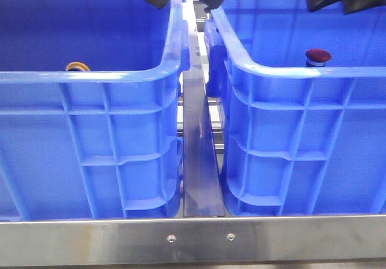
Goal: Pick red and yellow buttons and place in box
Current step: 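Carry the red button into the empty bin and release it with the right gripper, then lower the left gripper into the button bin and grasp a yellow-capped button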
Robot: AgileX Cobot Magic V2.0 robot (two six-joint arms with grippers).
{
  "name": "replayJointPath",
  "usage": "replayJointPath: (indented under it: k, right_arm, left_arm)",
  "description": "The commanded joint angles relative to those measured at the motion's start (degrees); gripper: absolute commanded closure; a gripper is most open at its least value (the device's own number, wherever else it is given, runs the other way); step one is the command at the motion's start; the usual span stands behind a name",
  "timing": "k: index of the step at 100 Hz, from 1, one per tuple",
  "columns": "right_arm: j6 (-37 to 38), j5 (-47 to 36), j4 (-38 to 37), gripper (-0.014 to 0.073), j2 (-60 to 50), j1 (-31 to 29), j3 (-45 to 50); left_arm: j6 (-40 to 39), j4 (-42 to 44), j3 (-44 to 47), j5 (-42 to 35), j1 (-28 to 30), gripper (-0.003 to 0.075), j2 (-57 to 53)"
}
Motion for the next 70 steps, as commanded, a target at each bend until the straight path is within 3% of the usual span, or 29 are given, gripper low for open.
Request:
replayJointPath:
  k: [1,41,70]
  right_arm:
    - [-0.5,1.4,0.5,0.0103,-6.1,-0.2,1.4]
    - [-0.4,3.3,0.6,0.0104,-21.7,-0.2,11.3]
    - [-0.4,4.4,0.6,0.0104,-23.5,-0.2,12.0]
  left_arm:
    - [0.0,-1.9,-1.6,-2.2,-0.3,0.0114,-1.8]
    - [-3.0,-1.9,-1.7,-1.9,3.0,0.0114,-2.0]
    - [-16.4,0.6,-1.7,-1.7,12.9,0.0114,-3.9]
